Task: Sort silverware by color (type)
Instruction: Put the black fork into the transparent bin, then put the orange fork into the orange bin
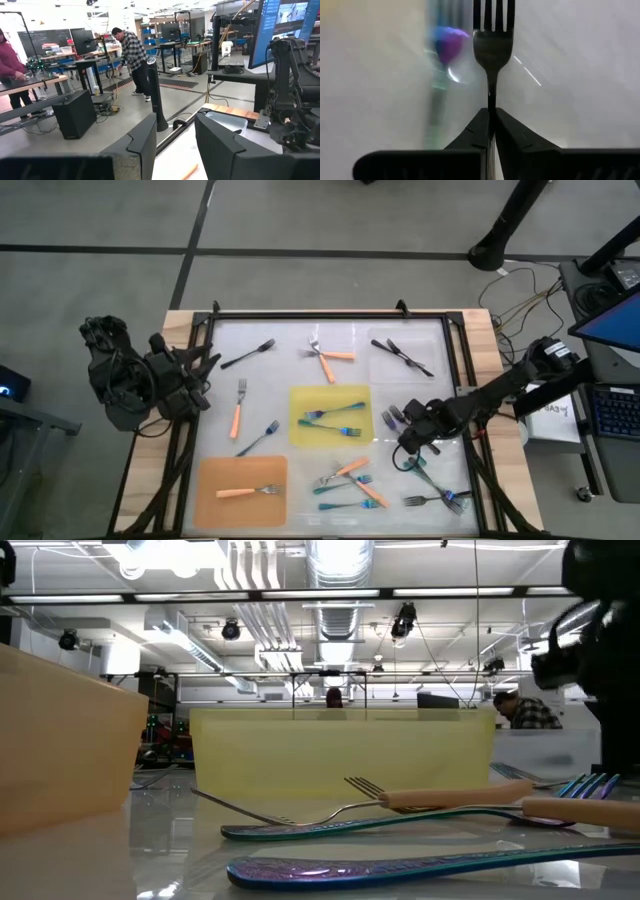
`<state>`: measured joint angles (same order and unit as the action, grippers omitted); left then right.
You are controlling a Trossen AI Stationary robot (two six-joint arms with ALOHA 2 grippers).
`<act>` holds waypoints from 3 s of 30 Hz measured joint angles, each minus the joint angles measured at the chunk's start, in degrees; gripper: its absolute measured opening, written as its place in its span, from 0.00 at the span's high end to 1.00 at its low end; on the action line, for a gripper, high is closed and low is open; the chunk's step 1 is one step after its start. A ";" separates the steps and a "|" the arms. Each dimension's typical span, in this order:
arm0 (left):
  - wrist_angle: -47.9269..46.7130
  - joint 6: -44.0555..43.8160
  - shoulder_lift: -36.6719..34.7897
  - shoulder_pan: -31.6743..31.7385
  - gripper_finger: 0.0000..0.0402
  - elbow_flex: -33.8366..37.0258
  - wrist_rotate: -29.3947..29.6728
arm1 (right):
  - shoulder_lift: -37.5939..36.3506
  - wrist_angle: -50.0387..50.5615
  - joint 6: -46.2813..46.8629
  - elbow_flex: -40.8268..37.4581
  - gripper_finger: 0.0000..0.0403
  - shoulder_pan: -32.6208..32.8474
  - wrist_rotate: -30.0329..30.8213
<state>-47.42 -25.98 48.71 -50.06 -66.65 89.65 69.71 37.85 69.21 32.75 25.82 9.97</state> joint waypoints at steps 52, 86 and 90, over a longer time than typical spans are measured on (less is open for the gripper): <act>-1.24 -60.89 1.60 0.17 0.71 26.78 -31.99 | -0.13 6.17 -66.69 22.54 0.67 -59.10 4.58; -15.79 -55.12 9.83 32.14 0.71 28.50 -72.88 | -0.17 8.41 -63.81 23.14 0.64 -57.44 4.53; -14.96 -54.88 12.29 32.14 0.71 28.55 -72.86 | -0.17 8.41 -63.76 23.13 0.64 -57.44 4.53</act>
<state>-62.38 -80.86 60.99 -17.93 -38.11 16.79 69.54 46.26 5.45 55.88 -31.62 14.50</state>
